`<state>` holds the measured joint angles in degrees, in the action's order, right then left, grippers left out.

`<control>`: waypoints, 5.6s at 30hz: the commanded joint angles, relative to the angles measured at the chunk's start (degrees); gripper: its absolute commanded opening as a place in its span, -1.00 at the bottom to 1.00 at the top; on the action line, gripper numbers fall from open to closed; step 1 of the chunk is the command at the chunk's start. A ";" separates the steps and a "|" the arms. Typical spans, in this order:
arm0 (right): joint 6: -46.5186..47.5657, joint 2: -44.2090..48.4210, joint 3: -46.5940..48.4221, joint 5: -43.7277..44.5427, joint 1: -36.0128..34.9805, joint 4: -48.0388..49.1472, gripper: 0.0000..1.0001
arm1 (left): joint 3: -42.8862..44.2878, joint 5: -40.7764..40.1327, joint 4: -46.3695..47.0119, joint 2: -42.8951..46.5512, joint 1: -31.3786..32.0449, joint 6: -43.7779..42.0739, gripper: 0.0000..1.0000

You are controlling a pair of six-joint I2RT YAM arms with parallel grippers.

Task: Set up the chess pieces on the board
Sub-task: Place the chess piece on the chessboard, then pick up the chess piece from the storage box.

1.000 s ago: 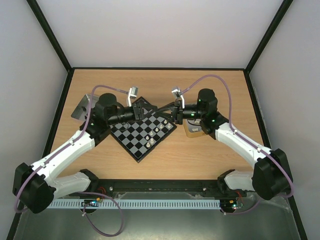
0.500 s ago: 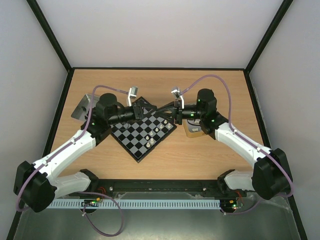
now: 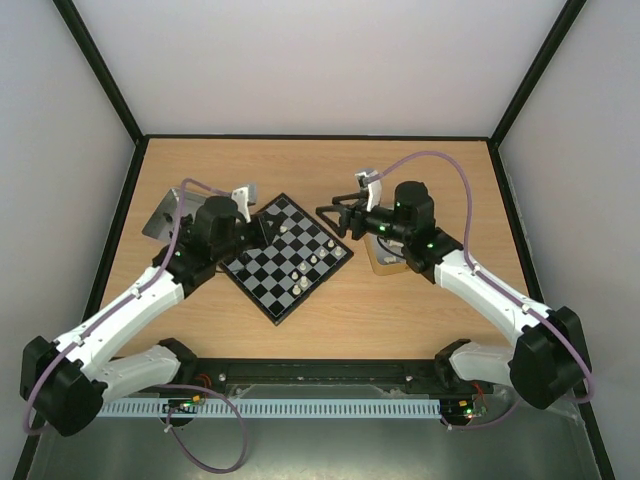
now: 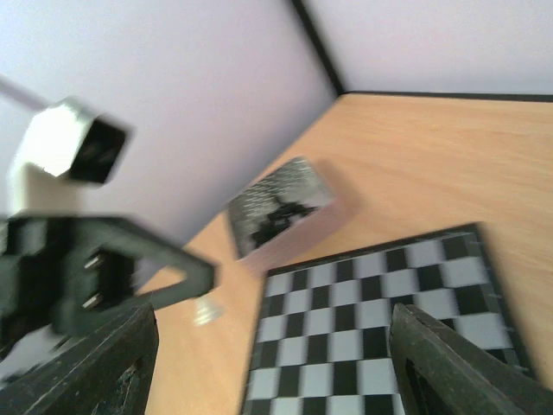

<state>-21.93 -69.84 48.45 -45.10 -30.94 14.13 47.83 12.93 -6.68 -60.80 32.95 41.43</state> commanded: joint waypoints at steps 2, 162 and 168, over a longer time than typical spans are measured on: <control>-3.86 0.05 1.16 27.10 0.00 -4.20 0.45 | -3.21 -20.20 -8.57 0.71 5.45 -5.66 -0.96; 2.46 -35.29 17.64 45.43 18.22 -33.56 0.02 | -12.82 -21.97 0.21 8.91 1.68 3.14 0.08; 5.10 -38.46 20.13 46.34 18.76 -34.71 0.01 | -12.79 -21.54 0.20 8.83 1.69 3.17 0.08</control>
<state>-20.29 -105.62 66.50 0.82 -12.71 -17.78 35.55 -8.99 -7.75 -51.86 34.96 44.18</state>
